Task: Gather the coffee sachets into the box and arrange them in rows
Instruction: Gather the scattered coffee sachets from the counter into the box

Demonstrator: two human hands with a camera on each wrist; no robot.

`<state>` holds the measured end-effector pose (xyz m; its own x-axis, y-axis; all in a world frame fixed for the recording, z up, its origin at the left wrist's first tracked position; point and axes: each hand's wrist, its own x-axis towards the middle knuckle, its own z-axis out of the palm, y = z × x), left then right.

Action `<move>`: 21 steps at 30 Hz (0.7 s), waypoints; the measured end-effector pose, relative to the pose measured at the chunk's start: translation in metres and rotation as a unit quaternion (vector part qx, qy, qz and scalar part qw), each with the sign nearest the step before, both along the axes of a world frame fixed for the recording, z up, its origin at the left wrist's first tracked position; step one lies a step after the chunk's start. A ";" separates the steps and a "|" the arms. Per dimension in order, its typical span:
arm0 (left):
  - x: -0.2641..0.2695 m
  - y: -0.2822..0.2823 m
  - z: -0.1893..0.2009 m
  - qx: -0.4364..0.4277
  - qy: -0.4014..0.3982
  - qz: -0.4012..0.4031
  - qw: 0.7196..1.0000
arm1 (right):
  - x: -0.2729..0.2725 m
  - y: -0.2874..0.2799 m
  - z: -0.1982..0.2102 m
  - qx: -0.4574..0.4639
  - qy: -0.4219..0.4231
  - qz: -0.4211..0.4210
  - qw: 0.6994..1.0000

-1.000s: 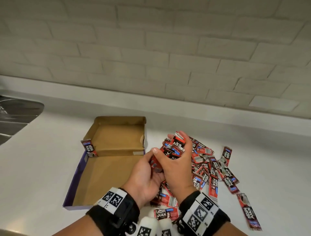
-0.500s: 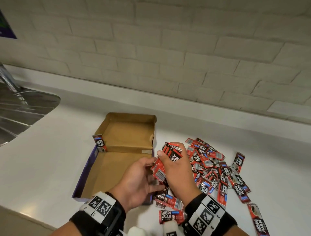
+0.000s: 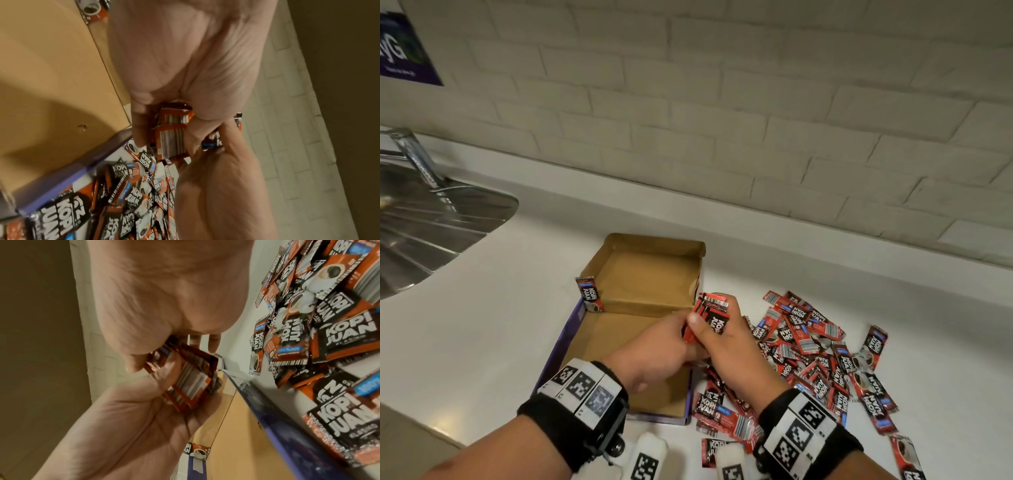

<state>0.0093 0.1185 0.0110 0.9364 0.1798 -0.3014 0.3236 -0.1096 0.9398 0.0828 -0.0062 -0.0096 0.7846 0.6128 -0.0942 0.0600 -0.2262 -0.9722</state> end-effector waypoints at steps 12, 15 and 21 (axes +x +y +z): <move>0.028 0.040 -0.051 0.151 0.110 0.132 0.973 | 0.040 -0.114 -0.005 -0.175 -0.006 -0.100 0.979; 0.034 0.035 -0.061 0.158 0.121 0.130 0.971 | 0.062 -0.159 -0.018 -0.268 -0.037 -0.152 0.951; 0.041 0.025 -0.067 0.280 0.146 0.081 0.945 | 0.083 -0.210 -0.056 -0.409 -0.097 -0.159 0.893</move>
